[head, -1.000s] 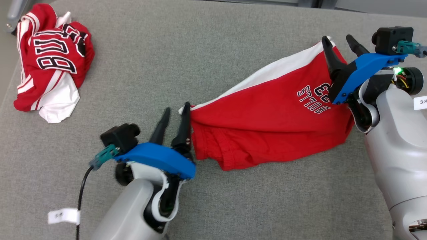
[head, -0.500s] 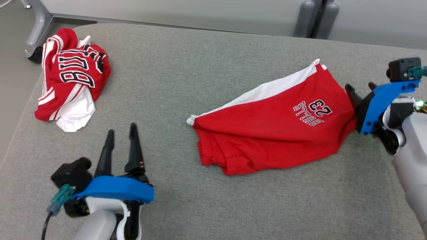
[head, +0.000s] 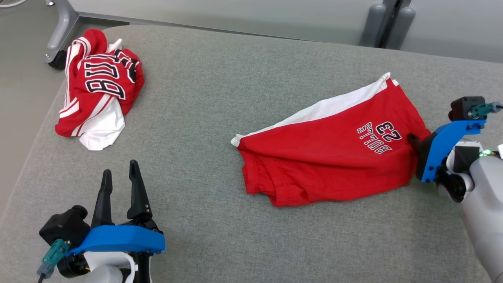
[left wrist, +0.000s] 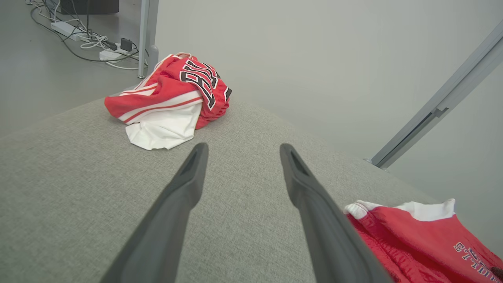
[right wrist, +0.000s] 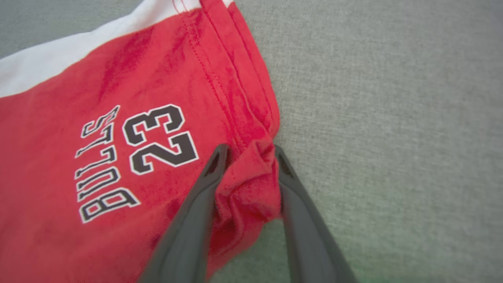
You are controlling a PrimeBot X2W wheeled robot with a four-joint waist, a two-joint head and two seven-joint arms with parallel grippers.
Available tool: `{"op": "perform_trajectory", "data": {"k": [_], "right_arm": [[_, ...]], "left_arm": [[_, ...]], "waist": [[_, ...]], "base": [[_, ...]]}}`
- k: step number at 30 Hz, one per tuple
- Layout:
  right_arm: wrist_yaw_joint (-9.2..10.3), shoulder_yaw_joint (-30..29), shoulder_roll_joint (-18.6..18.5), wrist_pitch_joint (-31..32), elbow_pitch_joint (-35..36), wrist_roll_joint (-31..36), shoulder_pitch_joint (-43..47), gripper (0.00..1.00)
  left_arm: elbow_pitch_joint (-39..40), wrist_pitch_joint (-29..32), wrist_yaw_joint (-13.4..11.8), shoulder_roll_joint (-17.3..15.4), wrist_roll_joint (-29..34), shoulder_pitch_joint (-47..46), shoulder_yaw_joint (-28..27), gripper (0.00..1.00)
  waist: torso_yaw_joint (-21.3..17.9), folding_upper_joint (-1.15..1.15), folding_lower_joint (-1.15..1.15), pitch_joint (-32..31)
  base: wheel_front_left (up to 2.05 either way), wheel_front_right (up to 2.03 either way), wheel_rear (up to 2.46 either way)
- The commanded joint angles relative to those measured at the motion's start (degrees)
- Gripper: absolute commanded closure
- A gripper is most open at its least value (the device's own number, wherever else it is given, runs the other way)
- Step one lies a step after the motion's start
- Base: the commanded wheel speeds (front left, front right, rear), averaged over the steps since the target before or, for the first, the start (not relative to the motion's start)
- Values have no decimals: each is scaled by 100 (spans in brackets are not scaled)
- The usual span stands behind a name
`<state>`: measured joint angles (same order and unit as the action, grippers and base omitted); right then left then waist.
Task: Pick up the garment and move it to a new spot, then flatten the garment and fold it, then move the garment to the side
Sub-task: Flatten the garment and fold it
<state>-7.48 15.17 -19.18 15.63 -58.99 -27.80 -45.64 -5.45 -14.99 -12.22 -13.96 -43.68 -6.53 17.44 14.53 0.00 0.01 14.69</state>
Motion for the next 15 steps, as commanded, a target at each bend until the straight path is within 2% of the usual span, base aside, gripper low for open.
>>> {"op": "perform_trajectory", "data": {"k": [1,2,9,15], "right_arm": [[-2,24,68,-13,-43,-45,132,89],[-2,35,78,-99,-14,-54,131,100],[-2,-46,187,-917,139,-175,206,100],[-2,-109,134,-1432,448,-501,736,100]], "left_arm": [[15,-26,15,28,56,45,-18,0],[20,-25,35,43,79,45,-38,0],[-14,-25,306,151,450,133,-165,0],[-99,-26,442,265,720,279,-196,0]], "waist": [[-21,0,-1,-15],[-45,0,-1,-31],[-357,0,-1,-280],[-781,0,-1,-590]], "base": [[0,0,0],[0,0,0],[0,0,0],[0,0,0]]}}
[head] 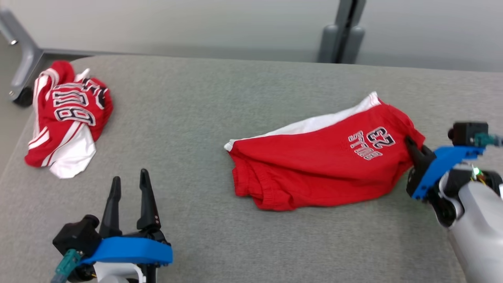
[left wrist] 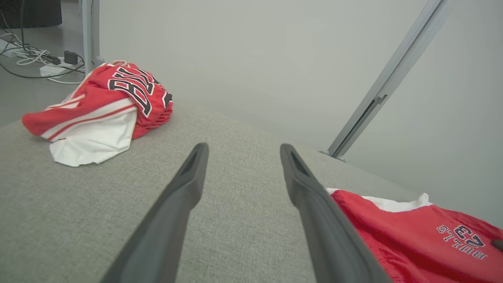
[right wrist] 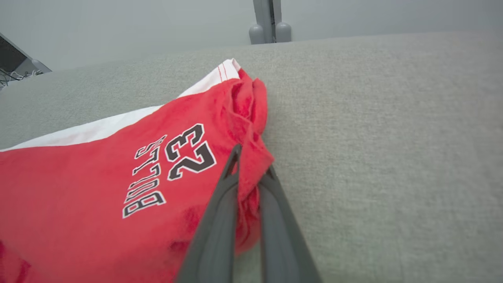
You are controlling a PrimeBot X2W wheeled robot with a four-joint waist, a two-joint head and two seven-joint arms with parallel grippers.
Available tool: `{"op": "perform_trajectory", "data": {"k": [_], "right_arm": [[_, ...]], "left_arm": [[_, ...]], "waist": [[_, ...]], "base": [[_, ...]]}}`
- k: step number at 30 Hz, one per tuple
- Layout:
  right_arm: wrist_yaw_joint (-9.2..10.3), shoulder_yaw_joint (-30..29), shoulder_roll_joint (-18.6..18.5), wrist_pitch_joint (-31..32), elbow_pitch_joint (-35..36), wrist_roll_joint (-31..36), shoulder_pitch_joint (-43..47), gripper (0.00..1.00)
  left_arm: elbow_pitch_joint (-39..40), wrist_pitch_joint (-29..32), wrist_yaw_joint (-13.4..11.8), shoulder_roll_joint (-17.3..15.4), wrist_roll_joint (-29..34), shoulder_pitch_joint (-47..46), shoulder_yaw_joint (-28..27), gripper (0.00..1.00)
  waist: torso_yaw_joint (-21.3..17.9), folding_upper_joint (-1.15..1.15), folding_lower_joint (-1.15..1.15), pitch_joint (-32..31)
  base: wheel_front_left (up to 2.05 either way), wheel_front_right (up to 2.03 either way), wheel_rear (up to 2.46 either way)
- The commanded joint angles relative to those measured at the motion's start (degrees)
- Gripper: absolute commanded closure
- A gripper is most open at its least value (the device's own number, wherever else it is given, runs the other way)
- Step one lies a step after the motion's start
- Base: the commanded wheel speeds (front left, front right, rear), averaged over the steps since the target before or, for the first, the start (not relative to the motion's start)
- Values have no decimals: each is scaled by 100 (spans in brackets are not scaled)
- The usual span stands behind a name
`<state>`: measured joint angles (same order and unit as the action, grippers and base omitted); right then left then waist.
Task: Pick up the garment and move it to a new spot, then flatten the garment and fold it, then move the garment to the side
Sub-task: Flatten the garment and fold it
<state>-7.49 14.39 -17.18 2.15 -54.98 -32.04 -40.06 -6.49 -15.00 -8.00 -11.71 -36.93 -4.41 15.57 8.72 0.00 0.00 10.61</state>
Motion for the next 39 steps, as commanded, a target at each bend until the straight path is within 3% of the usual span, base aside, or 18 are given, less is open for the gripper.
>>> {"op": "perform_trajectory", "data": {"k": [1,13,23,31,32,39], "right_arm": [[0,-65,-87,-179,116,-123,316,100],[0,-842,110,-1026,748,-356,1796,100],[0,-964,433,-866,1162,210,1369,100],[0,-308,1092,-500,1375,643,615,100],[0,32,1229,-392,1357,661,512,100],[0,1033,1398,-157,924,503,592,100]], "left_arm": [[-9,-25,42,53,72,107,-11,0],[-189,-25,244,163,180,278,10,0],[-305,-25,278,169,260,219,35,0],[-340,-25,331,263,200,163,29,0],[-346,-24,343,293,208,145,24,0],[-388,-22,368,358,236,155,-46,0]], "waist": [[-272,0,0,-227],[-772,0,0,-392],[-598,0,0,-439],[-318,0,0,-446],[-216,0,0,-437],[94,0,0,-416]], "base": [[0,0,0],[0,0,0],[0,0,0],[0,0,0],[0,0,0],[0,0,0]]}}
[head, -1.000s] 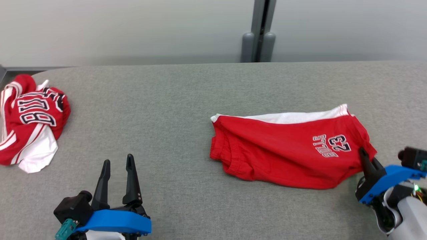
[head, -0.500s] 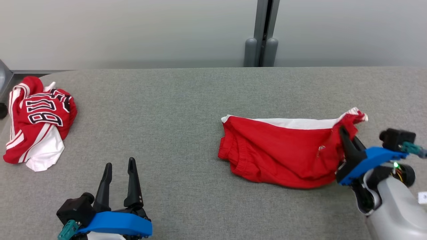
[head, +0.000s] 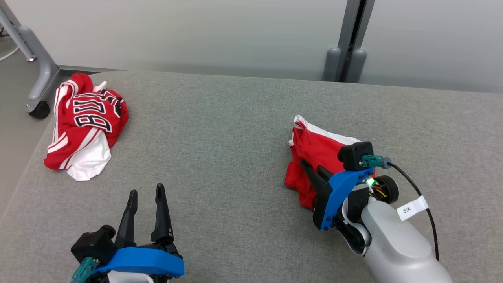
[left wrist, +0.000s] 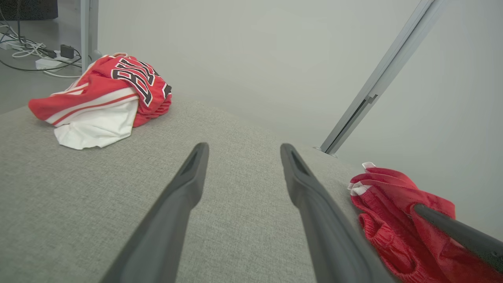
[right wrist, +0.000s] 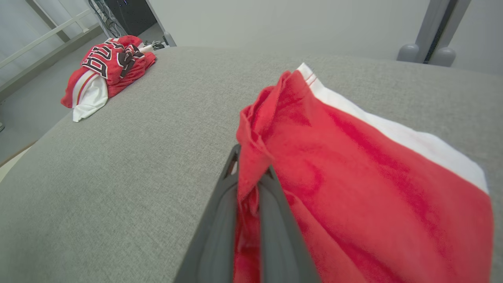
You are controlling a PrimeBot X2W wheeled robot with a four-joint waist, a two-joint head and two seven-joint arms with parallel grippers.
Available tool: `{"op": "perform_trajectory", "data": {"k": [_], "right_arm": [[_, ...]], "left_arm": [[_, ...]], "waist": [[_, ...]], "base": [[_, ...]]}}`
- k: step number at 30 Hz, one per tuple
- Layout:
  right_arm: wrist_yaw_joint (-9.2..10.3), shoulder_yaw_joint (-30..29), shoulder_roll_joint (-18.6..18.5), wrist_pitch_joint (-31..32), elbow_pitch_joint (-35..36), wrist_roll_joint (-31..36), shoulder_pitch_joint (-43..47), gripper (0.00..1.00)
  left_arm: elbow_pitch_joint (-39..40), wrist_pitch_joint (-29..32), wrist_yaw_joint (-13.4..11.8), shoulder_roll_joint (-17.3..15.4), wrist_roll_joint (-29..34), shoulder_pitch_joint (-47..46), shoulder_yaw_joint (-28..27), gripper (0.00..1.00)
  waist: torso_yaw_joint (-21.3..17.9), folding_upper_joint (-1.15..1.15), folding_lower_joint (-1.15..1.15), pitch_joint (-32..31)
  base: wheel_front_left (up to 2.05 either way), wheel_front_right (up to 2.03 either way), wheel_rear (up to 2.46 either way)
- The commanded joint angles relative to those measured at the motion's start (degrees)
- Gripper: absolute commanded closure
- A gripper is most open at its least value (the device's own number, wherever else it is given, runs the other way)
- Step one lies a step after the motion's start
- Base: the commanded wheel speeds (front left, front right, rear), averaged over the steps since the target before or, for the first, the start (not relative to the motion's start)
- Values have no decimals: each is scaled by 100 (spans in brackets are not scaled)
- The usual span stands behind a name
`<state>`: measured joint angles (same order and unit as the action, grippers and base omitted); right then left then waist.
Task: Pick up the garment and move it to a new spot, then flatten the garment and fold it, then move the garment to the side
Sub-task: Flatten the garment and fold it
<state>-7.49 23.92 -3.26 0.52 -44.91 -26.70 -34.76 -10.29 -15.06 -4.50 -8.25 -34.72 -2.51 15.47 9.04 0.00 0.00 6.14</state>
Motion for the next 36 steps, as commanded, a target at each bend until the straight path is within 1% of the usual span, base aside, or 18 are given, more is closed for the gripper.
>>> {"op": "perform_trajectory", "data": {"k": [1,3,4,5,6,7,8,9,13,16,21,27,31,36], "right_arm": [[0,147,12,-15,-151,-81,77,100],[0,250,18,-94,-248,-148,77,100],[0,301,20,-136,-297,-176,61,95],[0,301,20,-136,-297,-176,61,95],[0,351,22,-181,-327,-183,36,73],[0,419,26,-240,-327,-188,13,55],[0,476,26,-291,-328,-217,3,29],[0,532,24,-339,-324,-228,-6,0],[0,836,26,-516,-207,-257,-10,0],[0,948,-32,-691,-35,-361,40,0],[0,783,-288,-1014,160,-426,38,0],[0,202,-565,-1326,157,-188,109,0],[0,-347,-699,-1496,212,219,257,0],[0,-1313,-582,-1572,545,885,783,0]], "left_arm": [[-17,-16,27,21,19,-23,-59,0],[-29,-16,35,37,33,-1,-92,0],[-36,-16,45,40,45,7,-109,0],[-36,-16,45,40,45,7,-109,0],[-42,-16,54,45,52,13,-125,0],[-47,-16,53,54,59,21,-132,0],[-52,-16,58,66,60,31,-139,0],[-56,-16,63,74,72,35,-144,0],[-88,-16,98,105,122,5,-154,0],[-110,-16,136,135,167,-33,-114,0],[-150,-16,150,174,218,-73,-68,0],[-183,-16,187,199,263,-78,-39,0],[-177,-16,246,152,377,-120,-18,0],[-271,-17,344,93,649,-154,62,0]], "waist": [[83,0,0,35],[105,0,0,41],[108,0,0,45],[108,0,0,45],[105,0,0,48],[96,0,0,52],[80,0,0,52],[60,0,0,50],[-60,0,0,45],[-142,0,0,47],[-231,0,0,47],[-255,0,0,32],[-264,0,0,-38],[-332,0,0,-203]], "base": [[0,0,0],[0,0,0],[0,0,0],[0,0,0],[0,0,0],[0,0,0],[0,0,0],[0,0,0],[0,0,0],[0,0,0],[0,0,0],[0,0,0],[0,0,0],[0,0,0]]}}
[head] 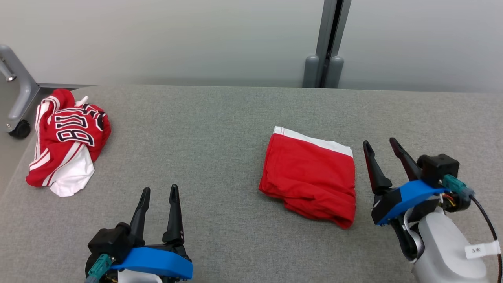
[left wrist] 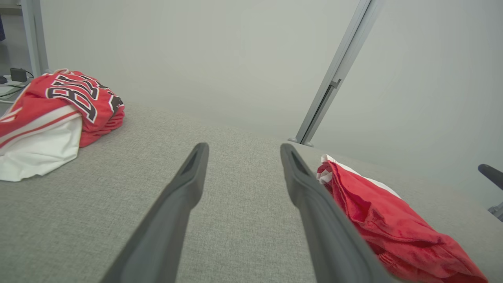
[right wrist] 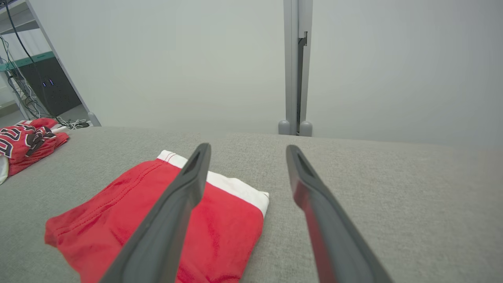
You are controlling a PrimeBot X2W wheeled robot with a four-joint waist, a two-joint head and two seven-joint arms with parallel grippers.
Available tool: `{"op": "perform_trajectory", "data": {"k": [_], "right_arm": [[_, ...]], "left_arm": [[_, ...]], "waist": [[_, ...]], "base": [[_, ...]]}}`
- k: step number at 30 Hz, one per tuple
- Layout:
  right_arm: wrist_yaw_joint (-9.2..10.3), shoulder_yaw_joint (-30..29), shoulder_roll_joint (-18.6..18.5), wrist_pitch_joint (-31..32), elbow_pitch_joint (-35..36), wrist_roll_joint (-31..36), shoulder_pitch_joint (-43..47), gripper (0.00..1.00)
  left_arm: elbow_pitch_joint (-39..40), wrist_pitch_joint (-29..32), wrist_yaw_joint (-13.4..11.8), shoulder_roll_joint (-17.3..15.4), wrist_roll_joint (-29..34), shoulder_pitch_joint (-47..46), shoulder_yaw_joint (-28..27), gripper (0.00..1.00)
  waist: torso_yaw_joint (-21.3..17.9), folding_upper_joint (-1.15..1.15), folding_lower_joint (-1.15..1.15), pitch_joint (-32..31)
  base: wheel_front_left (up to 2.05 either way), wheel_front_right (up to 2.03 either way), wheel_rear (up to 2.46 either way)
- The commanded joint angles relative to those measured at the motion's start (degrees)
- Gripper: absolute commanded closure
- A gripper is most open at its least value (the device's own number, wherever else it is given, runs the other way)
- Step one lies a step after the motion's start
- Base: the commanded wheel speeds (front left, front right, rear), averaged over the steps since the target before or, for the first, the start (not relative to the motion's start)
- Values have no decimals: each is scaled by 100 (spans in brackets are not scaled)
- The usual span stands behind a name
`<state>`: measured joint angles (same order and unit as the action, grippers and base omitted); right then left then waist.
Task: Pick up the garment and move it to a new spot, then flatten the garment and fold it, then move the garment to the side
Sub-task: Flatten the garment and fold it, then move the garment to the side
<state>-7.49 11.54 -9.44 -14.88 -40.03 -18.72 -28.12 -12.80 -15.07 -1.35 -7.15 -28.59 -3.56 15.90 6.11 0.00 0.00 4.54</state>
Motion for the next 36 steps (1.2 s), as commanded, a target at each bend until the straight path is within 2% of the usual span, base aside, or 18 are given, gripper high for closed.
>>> {"op": "perform_trajectory", "data": {"k": [1,6,11,14,20,36], "right_arm": [[0,-293,107,-36,217,244,259,0],[0,-996,480,-36,1000,810,1106,0],[0,-1107,646,-38,1500,942,1783,0],[0,-965,657,-38,1672,751,2035,0],[0,-799,654,-38,1753,592,2255,0],[0,-797,656,49,1697,820,2274,0]], "left_arm": [[-47,-15,20,-4,59,-41,5,0],[-212,-15,36,-10,239,105,-32,0],[-294,-15,64,60,169,323,-234,0],[-299,-15,75,70,191,456,-348,0],[-333,-15,80,87,283,607,-403,0],[-407,-15,146,168,360,592,-443,0]], "waist": [[-68,0,0,-75],[-252,0,0,-221],[-399,0,0,-336],[-458,0,0,-367],[-506,0,0,-406],[-437,0,0,-393]], "base": [[0,0,0],[0,0,0],[0,0,0],[0,0,0],[0,0,0],[0,0,0]]}}
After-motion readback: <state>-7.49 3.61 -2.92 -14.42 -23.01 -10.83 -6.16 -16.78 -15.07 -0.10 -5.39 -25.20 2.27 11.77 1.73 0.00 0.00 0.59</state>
